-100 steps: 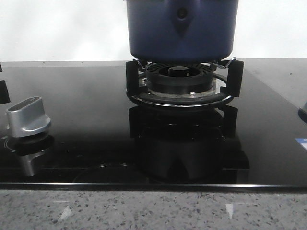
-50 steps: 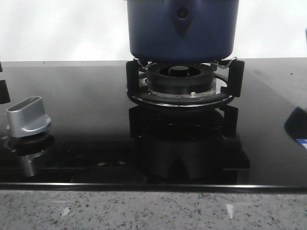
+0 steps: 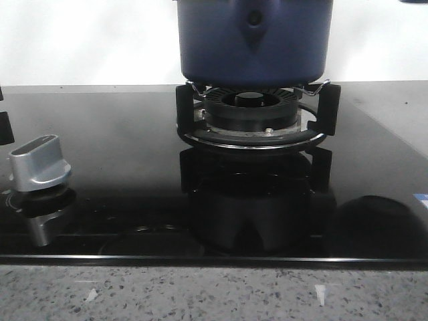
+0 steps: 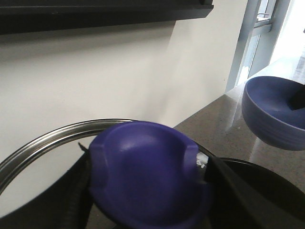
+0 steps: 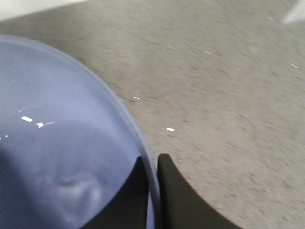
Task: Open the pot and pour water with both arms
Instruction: 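Lift the bowl with the right gripper toward the open saucepan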
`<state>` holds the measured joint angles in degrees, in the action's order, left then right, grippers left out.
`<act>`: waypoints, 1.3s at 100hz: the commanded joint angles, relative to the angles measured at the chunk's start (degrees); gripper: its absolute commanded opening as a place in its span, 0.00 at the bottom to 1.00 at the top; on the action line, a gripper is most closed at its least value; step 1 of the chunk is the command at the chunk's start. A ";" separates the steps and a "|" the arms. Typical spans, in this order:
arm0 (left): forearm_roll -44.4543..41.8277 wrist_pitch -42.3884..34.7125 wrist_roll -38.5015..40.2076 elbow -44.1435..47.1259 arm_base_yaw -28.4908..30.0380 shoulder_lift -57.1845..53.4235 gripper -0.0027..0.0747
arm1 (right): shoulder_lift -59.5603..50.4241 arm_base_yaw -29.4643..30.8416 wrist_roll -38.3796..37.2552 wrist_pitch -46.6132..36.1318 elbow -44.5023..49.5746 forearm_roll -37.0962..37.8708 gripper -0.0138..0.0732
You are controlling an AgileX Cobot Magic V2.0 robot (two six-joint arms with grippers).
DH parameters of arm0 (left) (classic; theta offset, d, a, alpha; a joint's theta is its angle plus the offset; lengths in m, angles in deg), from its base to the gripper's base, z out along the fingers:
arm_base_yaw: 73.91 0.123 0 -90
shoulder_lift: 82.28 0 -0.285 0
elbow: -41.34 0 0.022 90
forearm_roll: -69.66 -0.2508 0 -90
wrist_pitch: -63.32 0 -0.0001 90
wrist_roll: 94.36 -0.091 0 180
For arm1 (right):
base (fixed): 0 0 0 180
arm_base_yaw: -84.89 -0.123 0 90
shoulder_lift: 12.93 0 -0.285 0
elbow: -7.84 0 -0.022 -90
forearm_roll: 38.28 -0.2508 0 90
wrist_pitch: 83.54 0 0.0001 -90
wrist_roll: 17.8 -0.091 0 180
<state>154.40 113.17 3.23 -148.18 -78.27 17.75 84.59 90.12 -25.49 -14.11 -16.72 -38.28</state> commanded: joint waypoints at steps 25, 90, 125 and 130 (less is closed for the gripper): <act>4.28 -2.51 0.23 -2.21 0.08 -3.23 0.19 | 6.49 -9.60 0.37 -1.45 -16.90 -3.52 0.09; 3.16 -6.19 0.23 -2.21 0.08 -3.23 0.19 | 10.54 -19.61 3.69 -17.03 -17.90 -3.73 0.09; 3.16 -6.78 0.23 -2.21 0.08 -3.23 0.19 | -0.48 -19.64 5.84 -42.83 3.50 -3.73 0.09; 3.16 -7.03 0.23 -2.21 0.08 -3.23 0.19 | -2.36 -19.64 6.34 -47.14 7.27 -3.73 0.09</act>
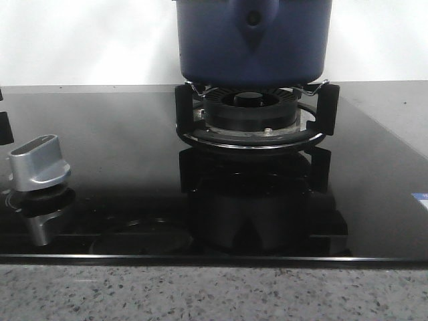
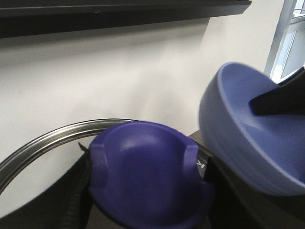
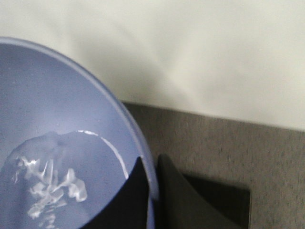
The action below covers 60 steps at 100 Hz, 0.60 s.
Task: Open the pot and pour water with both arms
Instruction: 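Lift the bowl with the right gripper toward the open saucepan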
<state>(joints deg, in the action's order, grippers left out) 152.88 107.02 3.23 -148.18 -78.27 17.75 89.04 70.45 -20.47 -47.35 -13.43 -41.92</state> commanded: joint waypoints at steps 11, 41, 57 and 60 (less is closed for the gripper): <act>4.67 -0.98 0.23 -2.21 0.08 -3.23 0.19 | -9.73 0.03 1.44 -22.31 10.93 -0.09 0.09; 4.67 -0.98 0.23 -2.21 0.08 -3.23 0.18 | -13.13 0.03 1.44 -39.25 23.01 -0.09 0.09; 4.67 -0.98 0.23 -2.21 0.08 -3.23 0.18 | -13.53 -0.20 1.44 -48.84 28.74 -0.09 0.08; 4.67 -0.98 0.23 -2.21 0.08 -3.23 0.18 | -13.53 -0.47 1.44 -50.54 29.67 -0.09 0.08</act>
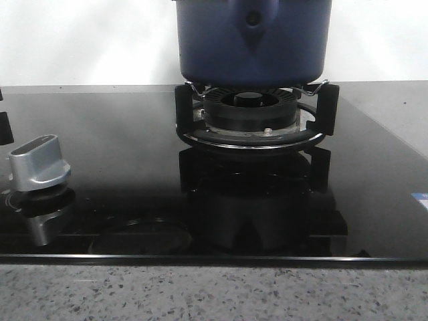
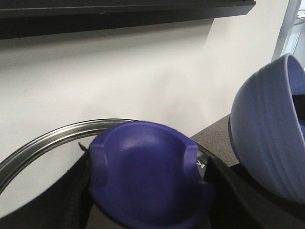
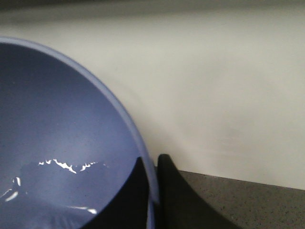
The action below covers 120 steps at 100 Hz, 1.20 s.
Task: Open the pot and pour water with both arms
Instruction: 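Lift the bowl with the right gripper toward the open saucepan, then tilt the bowl with the right gripper to pour water into the saucepan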
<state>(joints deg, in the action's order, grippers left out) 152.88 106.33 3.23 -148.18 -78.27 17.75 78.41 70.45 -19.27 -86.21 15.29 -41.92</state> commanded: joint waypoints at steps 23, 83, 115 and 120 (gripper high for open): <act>4.67 -0.34 0.23 -2.21 0.08 -3.23 0.19 | -2.89 -2.32 0.25 -25.26 7.17 -0.09 0.08; 4.67 -0.34 0.23 -2.21 0.08 -3.23 0.18 | -1.29 -3.12 0.14 -37.57 11.64 -0.09 0.08; 4.67 -0.34 0.23 -2.21 0.08 -3.23 0.18 | 5.03 -3.12 0.14 -55.95 14.09 -0.09 0.08; 4.67 -0.34 0.23 -2.21 0.08 -3.23 0.18 | 5.61 -3.12 0.14 -58.20 14.09 -0.09 0.08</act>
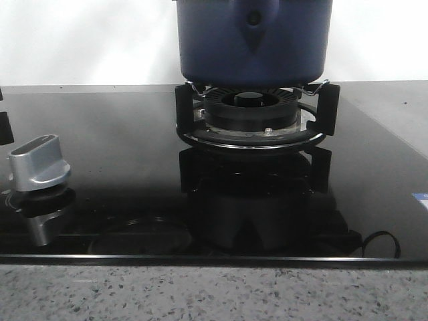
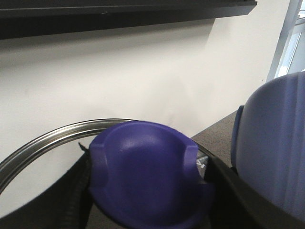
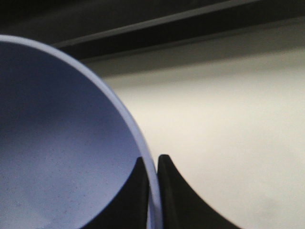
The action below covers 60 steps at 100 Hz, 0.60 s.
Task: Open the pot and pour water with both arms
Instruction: 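Tilt the bowl with the right gripper to pour water into the saucepan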
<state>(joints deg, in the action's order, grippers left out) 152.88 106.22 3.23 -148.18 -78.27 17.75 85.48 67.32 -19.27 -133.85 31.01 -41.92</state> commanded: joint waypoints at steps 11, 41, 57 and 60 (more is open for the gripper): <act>4.67 -0.23 0.23 -2.21 0.08 -3.23 0.18 | -1.12 0.01 0.14 -13.79 -1.64 -0.09 0.08; 4.67 -0.23 0.23 -2.21 0.08 -3.23 0.18 | -0.88 0.01 0.14 -19.98 -1.64 -0.09 0.08; 4.67 -0.23 0.23 -2.21 0.08 -3.23 0.18 | -0.88 0.01 0.14 -20.41 -1.64 -0.09 0.08; 4.67 -0.23 0.23 -2.21 0.08 -3.23 0.18 | -0.88 0.01 0.14 -20.58 -1.64 -0.09 0.08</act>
<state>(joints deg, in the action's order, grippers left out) 152.88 106.22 3.23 -148.18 -78.27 17.75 86.66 67.32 -19.27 -148.49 31.01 -42.12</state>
